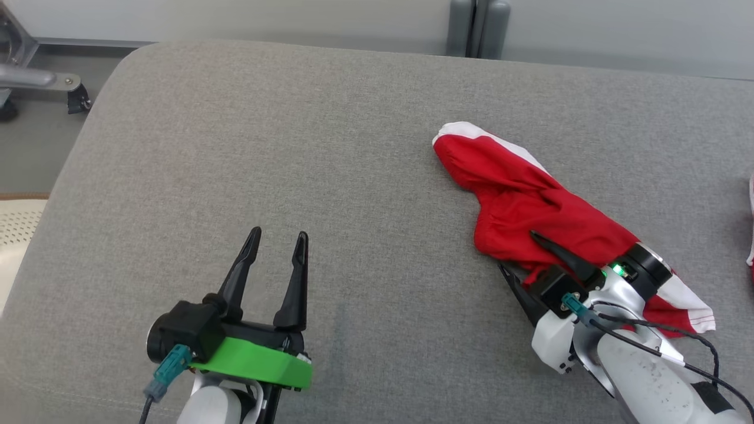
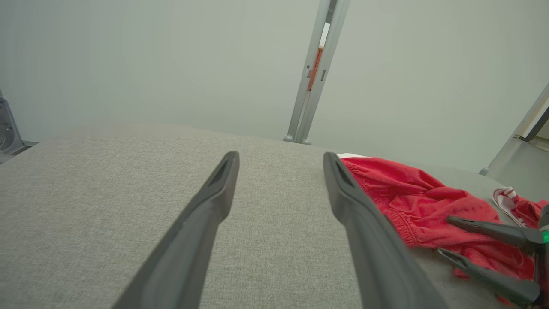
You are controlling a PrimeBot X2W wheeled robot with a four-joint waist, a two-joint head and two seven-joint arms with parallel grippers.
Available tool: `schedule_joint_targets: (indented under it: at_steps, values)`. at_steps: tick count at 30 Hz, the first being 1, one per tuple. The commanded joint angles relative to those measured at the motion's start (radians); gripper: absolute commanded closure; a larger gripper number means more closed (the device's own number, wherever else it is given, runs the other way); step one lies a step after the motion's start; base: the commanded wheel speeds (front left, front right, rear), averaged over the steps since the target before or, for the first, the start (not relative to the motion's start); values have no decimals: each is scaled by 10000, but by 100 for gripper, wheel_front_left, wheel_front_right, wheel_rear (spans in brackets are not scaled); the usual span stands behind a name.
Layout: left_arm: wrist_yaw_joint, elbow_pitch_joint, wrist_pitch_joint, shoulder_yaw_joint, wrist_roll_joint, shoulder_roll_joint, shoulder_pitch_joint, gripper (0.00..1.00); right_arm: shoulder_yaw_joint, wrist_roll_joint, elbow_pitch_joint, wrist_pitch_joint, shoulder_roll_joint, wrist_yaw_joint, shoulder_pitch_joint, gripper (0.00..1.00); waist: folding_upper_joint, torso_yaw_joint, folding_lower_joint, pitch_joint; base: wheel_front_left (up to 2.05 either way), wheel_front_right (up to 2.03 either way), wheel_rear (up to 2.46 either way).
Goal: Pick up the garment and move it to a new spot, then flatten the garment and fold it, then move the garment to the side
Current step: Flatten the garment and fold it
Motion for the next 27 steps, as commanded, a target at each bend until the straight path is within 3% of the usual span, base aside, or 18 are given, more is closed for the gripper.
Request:
schedule_joint_targets:
  at_steps: [1, 4, 5, 6, 7, 16, 21, 27]
  values:
    - [38, 21, 3, -25, -67, 16, -153, 0, 39, -87, 208, -13, -89, -21, -211, 0, 0, 221, 0, 113, 0, 0, 0]
    - [72, 40, 3, -58, -123, 16, -141, 0, 4, -50, 637, -114, -66, -21, -422, 1, 0, 355, 0, 146, 0, 0, 0]
    - [76, 45, 3, -67, -113, 16, -140, 0, -36, 80, 735, -181, -5, -21, -460, 56, 0, 383, 0, 152, 0, 0, 0]
    - [78, 51, 1, -71, -97, 16, -134, 0, -50, 311, 816, -272, 118, -21, -495, 82, 0, 410, 0, 155, 0, 0, 0]
    - [83, 57, 3, -67, -96, 16, -125, 0, -128, 575, 851, -354, 244, -21, -519, 100, 0, 423, 0, 154, 0, 0, 0]
    - [83, 110, 1, -28, 4, 16, -112, 0, -156, 2074, 741, -754, 862, -21, -786, 100, 0, 305, 0, 49, 0, 0, 0]
    - [71, 132, 1, 6, 58, 16, -116, 0, 802, 3836, -239, -857, 1375, -21, -869, 100, 0, 187, 0, -57, 0, 0, 0]
    - [57, 155, 3, -47, 91, 16, -126, 0, 2475, 5986, -1295, -391, 1425, -21, -827, 100, 0, 193, 0, -116, 0, 0, 0]
